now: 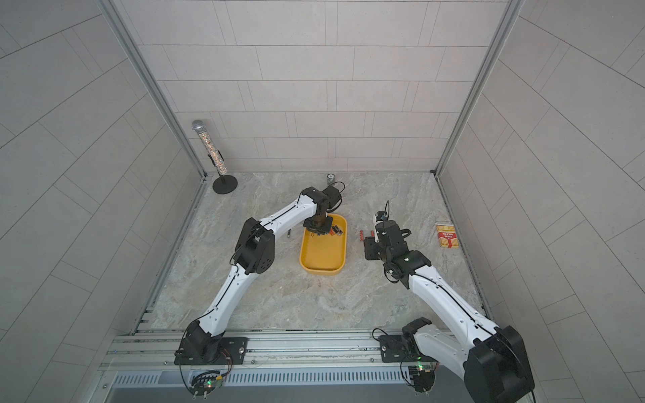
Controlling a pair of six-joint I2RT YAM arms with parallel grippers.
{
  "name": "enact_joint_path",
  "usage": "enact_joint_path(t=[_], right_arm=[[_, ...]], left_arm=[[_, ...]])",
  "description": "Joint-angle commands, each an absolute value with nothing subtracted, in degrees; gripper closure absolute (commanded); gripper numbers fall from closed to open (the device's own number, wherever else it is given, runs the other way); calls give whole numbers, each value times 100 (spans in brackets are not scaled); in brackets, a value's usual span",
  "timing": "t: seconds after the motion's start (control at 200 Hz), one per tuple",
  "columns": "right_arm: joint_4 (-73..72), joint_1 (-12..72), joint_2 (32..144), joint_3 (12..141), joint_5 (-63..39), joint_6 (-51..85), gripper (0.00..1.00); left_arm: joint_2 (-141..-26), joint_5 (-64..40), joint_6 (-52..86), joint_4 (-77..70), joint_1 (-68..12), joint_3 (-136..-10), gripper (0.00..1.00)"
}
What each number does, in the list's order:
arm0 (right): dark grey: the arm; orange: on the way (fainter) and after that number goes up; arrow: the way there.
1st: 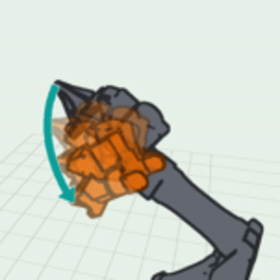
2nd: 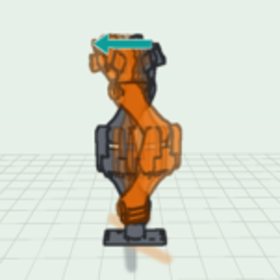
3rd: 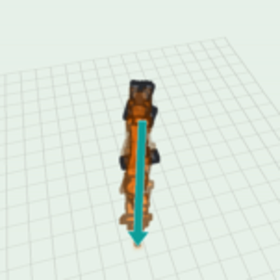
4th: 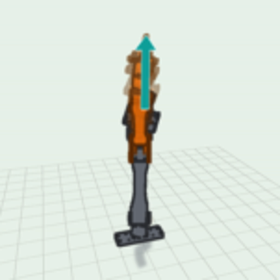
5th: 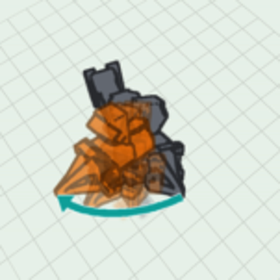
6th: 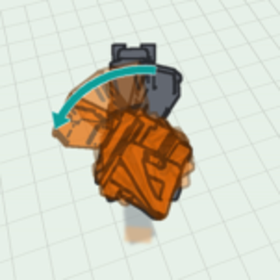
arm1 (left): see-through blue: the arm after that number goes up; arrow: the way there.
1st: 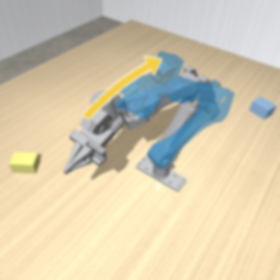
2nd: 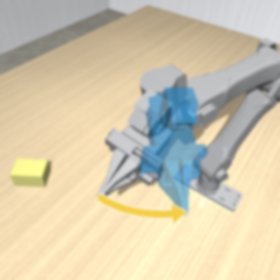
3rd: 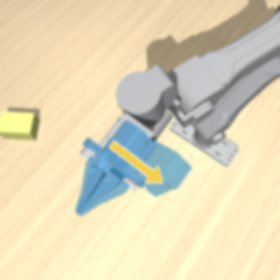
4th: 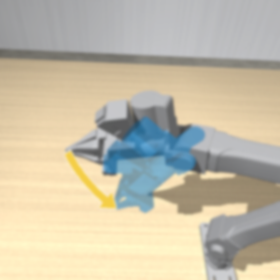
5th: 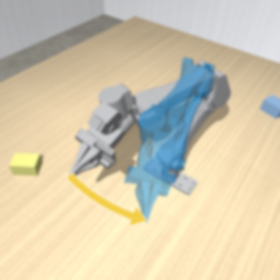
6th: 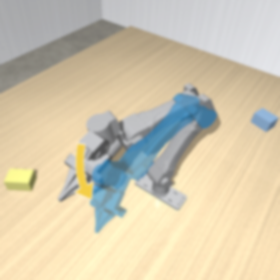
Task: Take the batteries out of the storage box
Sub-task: Pick up the battery from the storage box, then place the battery at the center of the board.
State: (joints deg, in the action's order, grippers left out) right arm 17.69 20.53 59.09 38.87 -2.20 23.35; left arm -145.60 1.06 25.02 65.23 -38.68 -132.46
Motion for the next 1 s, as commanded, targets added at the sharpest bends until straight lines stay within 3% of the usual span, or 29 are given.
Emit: enact_joint_path(t=[0.0,0.25,0.595,0.831,0.996], right_arm=[[1898,2062,5871,3917,-89,2285,52],[1995,2065,5732,3929,-30,2281,51],[1884,2076,5888,4084,-226,2346,52],[1723,2450,6200,4235,-293,2407,52],[1584,2860,6563,4403,-231,2437,52]], left_arm=[[-14594,82,2412,6594,-3874,-13092,75],[-14696,73,2338,6741,-3873,-13348,92],[-12912,563,2203,6631,-3734,-12715,93],[-11527,615,2029,5870,-2870,-10786,93],[-11575,515,1765,5588,-2229,-9928,93]])
